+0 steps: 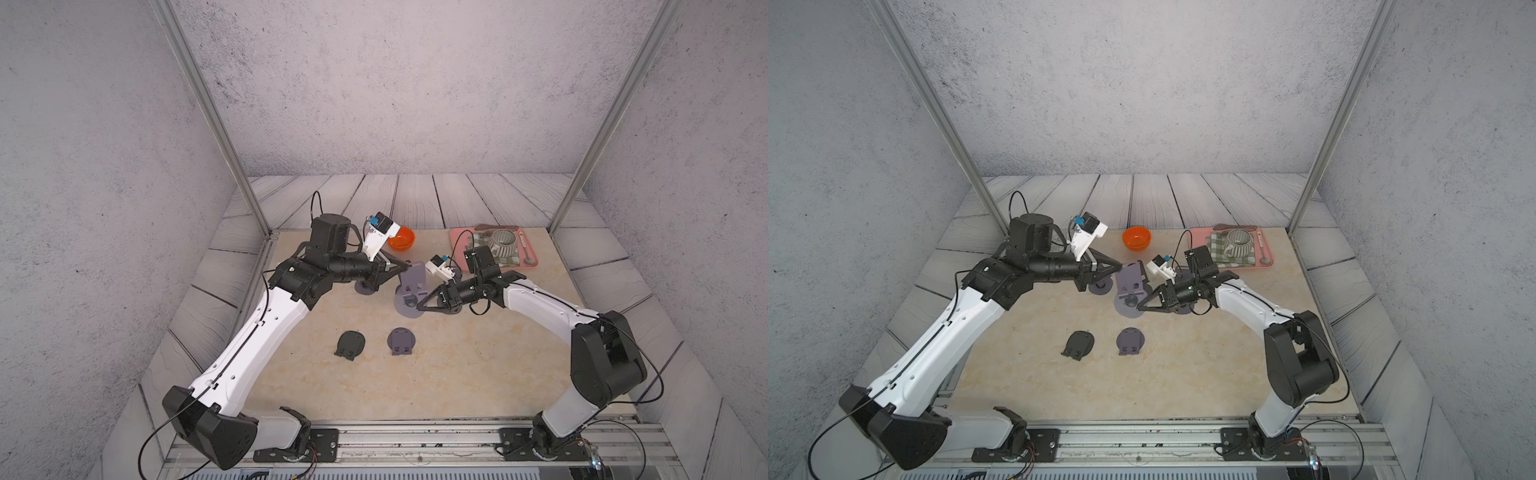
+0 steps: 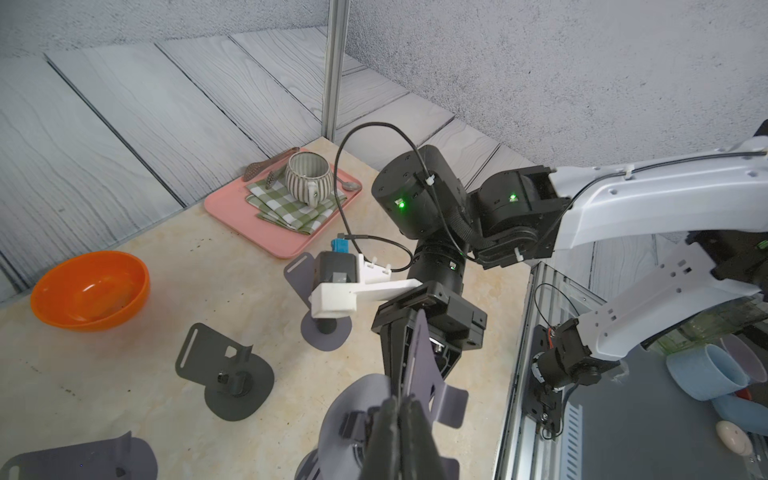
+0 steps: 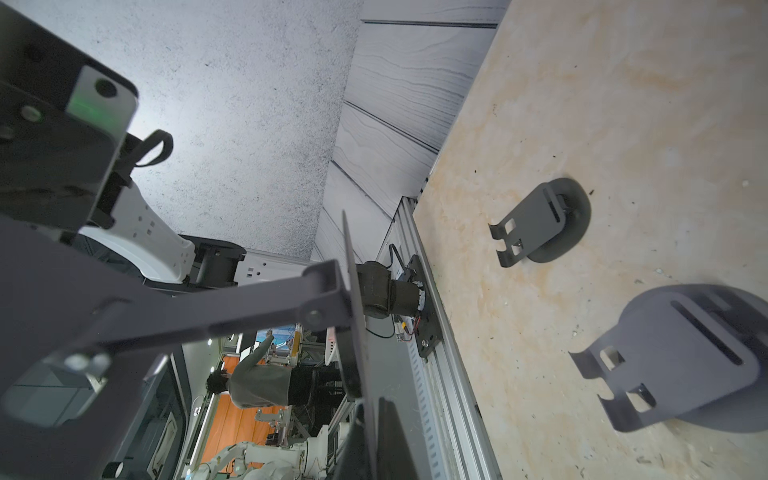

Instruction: Open the phone stand

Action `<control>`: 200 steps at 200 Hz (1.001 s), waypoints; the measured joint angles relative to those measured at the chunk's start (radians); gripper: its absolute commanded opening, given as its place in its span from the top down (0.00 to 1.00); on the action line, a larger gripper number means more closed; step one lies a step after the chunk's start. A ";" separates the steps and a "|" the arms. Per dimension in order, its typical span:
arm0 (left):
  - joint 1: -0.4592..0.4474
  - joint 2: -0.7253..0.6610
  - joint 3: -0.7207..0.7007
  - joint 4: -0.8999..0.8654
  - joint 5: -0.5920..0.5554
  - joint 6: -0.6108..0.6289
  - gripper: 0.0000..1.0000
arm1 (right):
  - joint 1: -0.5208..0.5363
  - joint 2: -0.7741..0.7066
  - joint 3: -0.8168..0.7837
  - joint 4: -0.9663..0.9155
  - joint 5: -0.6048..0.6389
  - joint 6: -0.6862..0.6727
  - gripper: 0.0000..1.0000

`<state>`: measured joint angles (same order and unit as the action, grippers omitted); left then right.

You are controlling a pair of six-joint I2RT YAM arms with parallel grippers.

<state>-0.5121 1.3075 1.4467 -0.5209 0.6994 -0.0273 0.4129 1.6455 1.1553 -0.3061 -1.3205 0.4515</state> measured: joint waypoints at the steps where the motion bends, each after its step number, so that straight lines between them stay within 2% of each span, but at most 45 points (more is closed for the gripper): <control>1: 0.000 -0.002 -0.004 0.005 -0.001 -0.002 1.00 | -0.002 0.000 0.000 -0.001 0.000 0.000 1.00; 14: -0.001 -0.007 -0.033 0.048 -0.006 -0.017 1.00 | -0.038 -0.005 0.000 -0.013 0.003 0.000 1.00; 23: -0.002 -0.006 -0.050 0.079 -0.008 -0.032 1.00 | -0.066 -0.014 0.000 -0.020 0.013 0.003 0.93; 43: -0.003 -0.004 -0.088 0.156 0.003 -0.076 1.00 | -0.130 -0.051 0.008 -0.048 0.059 0.016 0.87; 55: -0.008 0.000 -0.097 0.190 0.012 -0.097 1.00 | -0.155 -0.080 0.031 -0.097 0.124 0.016 0.78; 95: -0.012 0.009 -0.098 0.315 0.042 -0.161 1.00 | -0.214 -0.203 0.083 -0.241 0.412 -0.024 0.72; 116: -0.012 0.031 -0.098 0.379 0.060 -0.203 1.00 | -0.249 -0.256 0.073 -0.268 0.516 -0.037 0.68; 166: -0.021 0.125 -0.111 0.504 0.109 -0.281 1.00 | -0.318 -0.334 -0.022 -0.293 0.677 -0.034 0.65; 200: -0.084 0.259 -0.113 0.564 0.154 -0.303 1.00 | -0.319 -0.459 -0.038 -0.326 0.785 -0.032 0.61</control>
<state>-0.5964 1.5669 1.3342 0.0429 0.8532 -0.3305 0.0940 1.1870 1.1175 -0.6323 -0.5354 0.4191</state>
